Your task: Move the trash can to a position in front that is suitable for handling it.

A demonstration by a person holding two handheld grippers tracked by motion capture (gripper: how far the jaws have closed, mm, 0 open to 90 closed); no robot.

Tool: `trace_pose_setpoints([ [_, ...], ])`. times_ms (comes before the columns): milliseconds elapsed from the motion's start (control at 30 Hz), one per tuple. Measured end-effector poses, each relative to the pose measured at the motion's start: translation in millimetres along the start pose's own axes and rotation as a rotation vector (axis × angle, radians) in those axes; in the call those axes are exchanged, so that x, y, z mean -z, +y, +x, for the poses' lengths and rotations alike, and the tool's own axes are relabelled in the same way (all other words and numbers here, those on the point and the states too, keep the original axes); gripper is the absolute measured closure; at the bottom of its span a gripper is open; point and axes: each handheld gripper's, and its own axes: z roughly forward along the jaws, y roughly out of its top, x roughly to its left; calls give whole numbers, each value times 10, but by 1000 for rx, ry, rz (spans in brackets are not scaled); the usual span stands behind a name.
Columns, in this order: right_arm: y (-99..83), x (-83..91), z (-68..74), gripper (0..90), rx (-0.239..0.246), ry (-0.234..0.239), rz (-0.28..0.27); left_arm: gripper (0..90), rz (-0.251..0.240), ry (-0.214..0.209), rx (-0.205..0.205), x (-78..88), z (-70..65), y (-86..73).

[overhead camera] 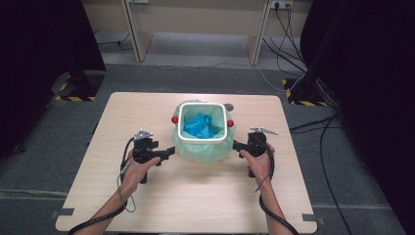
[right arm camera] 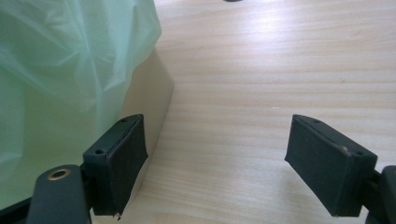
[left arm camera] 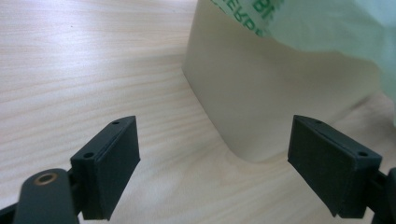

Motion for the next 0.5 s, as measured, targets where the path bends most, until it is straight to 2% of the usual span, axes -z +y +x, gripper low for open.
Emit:
trace_pose_setpoints([
  [133,22,64,-34,217,-10,0,-8,153,-1,-1,-24,69,-24,-51],
  [300,48,118,-46,231,1,3,-17,151,-7,-7,-62,129,-69,-86],
  [500,100,156,-21,199,1,-1,-25,150,-29,-15,-76,201,-121,-65],
])
